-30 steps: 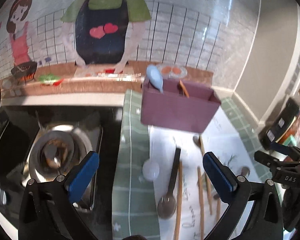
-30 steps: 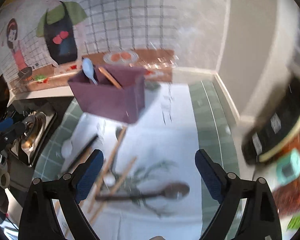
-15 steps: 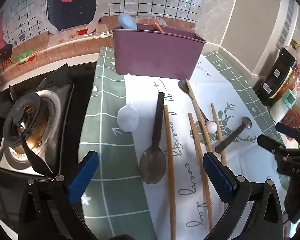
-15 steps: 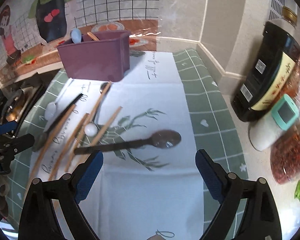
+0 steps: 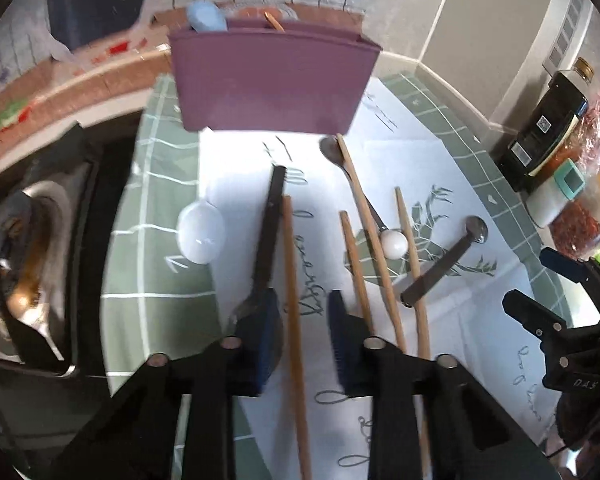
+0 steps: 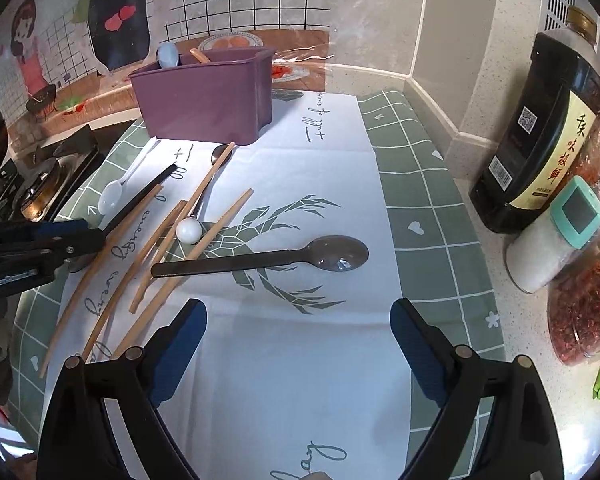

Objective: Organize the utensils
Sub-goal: 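Grasp a wooden chopstick with the left tool while right tool approaches another, then close the right tool on a second wooden chopstick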

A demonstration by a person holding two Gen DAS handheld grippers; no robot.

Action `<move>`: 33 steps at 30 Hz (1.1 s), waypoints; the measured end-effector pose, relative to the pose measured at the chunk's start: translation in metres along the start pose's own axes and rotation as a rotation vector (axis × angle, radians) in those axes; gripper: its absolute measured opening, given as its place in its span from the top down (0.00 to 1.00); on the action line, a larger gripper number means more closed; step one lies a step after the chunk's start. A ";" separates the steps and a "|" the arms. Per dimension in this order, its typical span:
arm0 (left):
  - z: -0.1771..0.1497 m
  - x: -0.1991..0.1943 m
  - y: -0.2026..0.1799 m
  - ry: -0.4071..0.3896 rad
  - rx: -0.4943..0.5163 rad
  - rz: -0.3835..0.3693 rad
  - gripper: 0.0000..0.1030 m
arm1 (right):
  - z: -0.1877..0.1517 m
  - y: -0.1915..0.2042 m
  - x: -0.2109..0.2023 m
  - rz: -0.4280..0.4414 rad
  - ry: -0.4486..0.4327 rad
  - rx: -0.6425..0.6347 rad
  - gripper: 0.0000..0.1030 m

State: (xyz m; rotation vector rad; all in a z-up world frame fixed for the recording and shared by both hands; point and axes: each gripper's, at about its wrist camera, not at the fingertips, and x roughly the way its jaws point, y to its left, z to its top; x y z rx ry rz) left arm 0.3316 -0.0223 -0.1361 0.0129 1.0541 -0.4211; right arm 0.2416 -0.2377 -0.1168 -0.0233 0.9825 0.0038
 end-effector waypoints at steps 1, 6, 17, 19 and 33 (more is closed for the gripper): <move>0.002 0.003 -0.001 0.014 -0.004 -0.015 0.79 | 0.000 0.000 0.000 -0.003 0.002 -0.004 0.14; 0.009 0.017 0.000 0.054 -0.021 0.035 0.79 | -0.002 -0.006 0.010 0.050 0.064 0.006 0.47; -0.001 0.016 0.009 0.037 -0.077 0.037 0.93 | 0.037 0.022 0.018 0.142 0.034 -0.033 0.47; -0.008 0.003 0.014 0.014 -0.106 0.020 0.93 | 0.051 0.032 0.026 0.177 0.045 -0.035 0.57; -0.037 -0.075 0.034 -0.151 -0.241 -0.007 0.93 | 0.113 0.077 0.104 0.144 0.153 0.031 0.64</move>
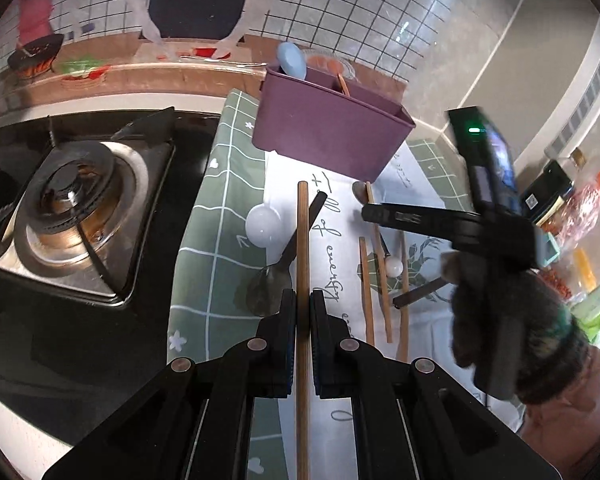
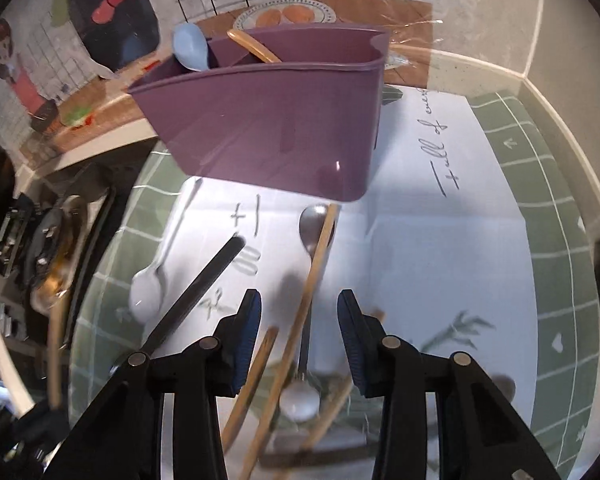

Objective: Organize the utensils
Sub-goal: 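Close the right tool on a second wooden chopstick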

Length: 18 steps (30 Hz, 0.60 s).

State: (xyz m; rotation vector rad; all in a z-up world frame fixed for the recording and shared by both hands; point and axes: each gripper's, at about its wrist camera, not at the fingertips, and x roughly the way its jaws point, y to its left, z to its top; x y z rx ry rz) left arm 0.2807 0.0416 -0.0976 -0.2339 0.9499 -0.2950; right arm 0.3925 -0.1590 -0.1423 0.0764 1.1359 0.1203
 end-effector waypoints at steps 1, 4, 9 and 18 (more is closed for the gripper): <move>-0.001 -0.002 0.002 -0.002 -0.006 -0.001 0.93 | 0.003 0.001 0.006 -0.016 0.014 0.004 0.65; -0.004 -0.007 0.005 -0.004 -0.018 -0.003 0.93 | 0.006 0.001 0.017 -0.036 0.037 0.000 0.70; -0.006 -0.009 0.007 -0.002 -0.030 -0.004 0.93 | 0.005 0.004 0.017 -0.019 0.045 -0.032 0.89; -0.002 -0.006 0.003 0.008 -0.032 -0.048 0.93 | -0.017 -0.003 -0.035 0.064 -0.017 -0.083 0.93</move>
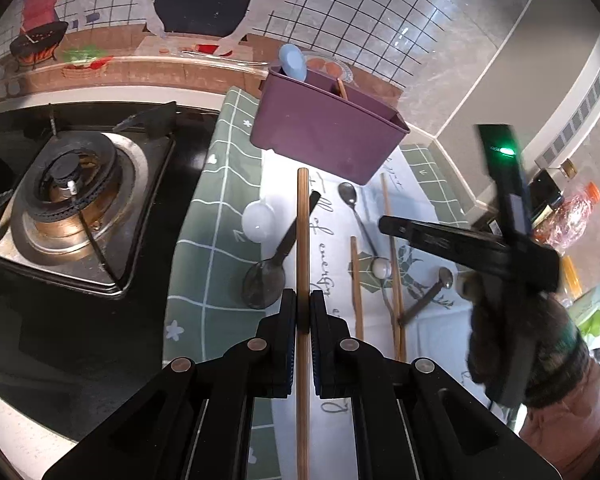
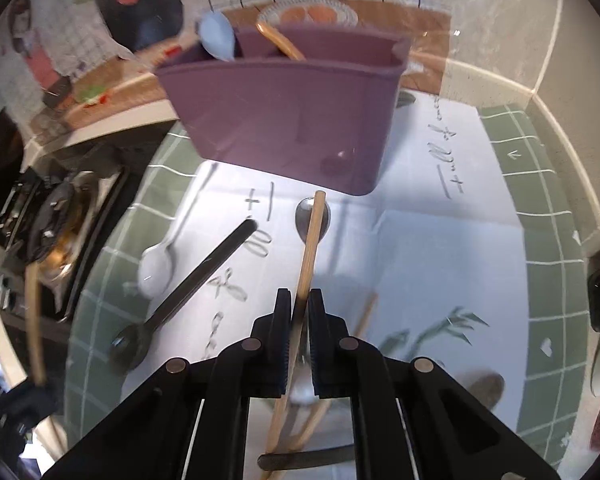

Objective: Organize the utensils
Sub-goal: 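Close the right tool on a second wooden chopstick, then lift both chopsticks upright and carry them above the purple caddy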

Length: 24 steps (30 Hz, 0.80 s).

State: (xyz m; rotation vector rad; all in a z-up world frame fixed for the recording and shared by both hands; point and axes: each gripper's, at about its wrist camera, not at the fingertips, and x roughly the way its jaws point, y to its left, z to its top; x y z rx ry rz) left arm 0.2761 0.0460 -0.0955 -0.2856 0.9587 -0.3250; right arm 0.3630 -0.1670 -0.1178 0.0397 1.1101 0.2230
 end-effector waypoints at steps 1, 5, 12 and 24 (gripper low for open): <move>0.001 0.001 -0.001 0.002 0.002 -0.007 0.93 | -0.003 0.000 -0.009 0.006 -0.012 -0.001 0.93; 0.007 0.000 -0.011 -0.003 0.028 -0.041 0.93 | -0.011 -0.004 -0.049 0.013 -0.076 -0.008 0.94; 0.028 -0.019 -0.033 -0.069 0.094 -0.093 0.93 | -0.019 0.005 -0.104 0.007 -0.177 -0.028 0.95; 0.071 -0.050 -0.051 -0.185 0.154 -0.132 0.93 | -0.013 -0.013 -0.140 -0.051 -0.230 0.009 0.95</move>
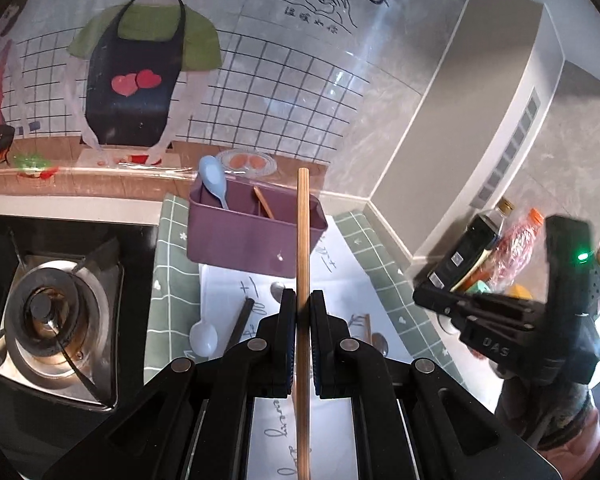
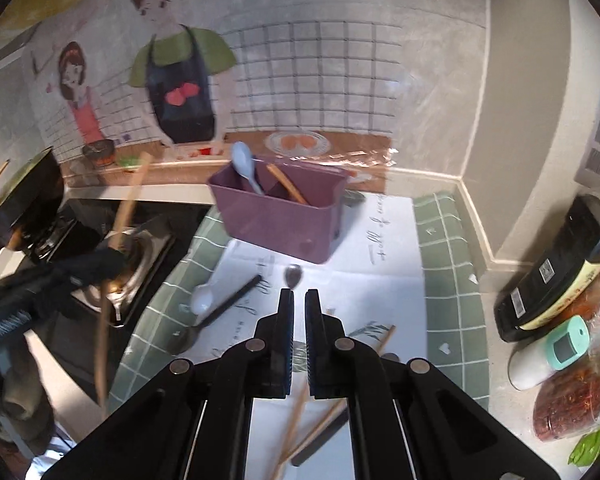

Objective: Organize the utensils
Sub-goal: 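Lift both chopsticks upright and carry them above the purple caddy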

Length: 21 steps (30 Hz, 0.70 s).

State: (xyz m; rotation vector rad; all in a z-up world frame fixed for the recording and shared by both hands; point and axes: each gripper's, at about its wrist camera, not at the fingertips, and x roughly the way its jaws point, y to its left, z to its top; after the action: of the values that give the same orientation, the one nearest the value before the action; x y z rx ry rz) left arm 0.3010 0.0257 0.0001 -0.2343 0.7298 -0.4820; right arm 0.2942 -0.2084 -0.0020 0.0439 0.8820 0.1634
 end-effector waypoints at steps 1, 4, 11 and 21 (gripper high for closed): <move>-0.002 0.000 0.002 0.004 -0.001 0.003 0.93 | -0.003 -0.007 0.005 0.000 0.013 0.024 0.95; -0.013 0.007 0.009 0.033 -0.013 0.024 0.93 | -0.015 -0.023 0.029 0.013 0.078 0.061 0.95; -0.040 0.018 0.030 0.092 -0.087 0.057 0.93 | -0.048 -0.018 0.092 0.034 0.236 0.054 0.74; -0.050 0.011 0.042 0.095 -0.128 0.100 0.93 | -0.057 -0.011 0.139 -0.009 0.301 0.063 0.74</move>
State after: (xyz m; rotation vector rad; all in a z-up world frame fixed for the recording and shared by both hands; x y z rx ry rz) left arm 0.2884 0.0545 -0.0582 -0.2949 0.8621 -0.3532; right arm 0.3382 -0.1984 -0.1459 0.0748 1.1876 0.1354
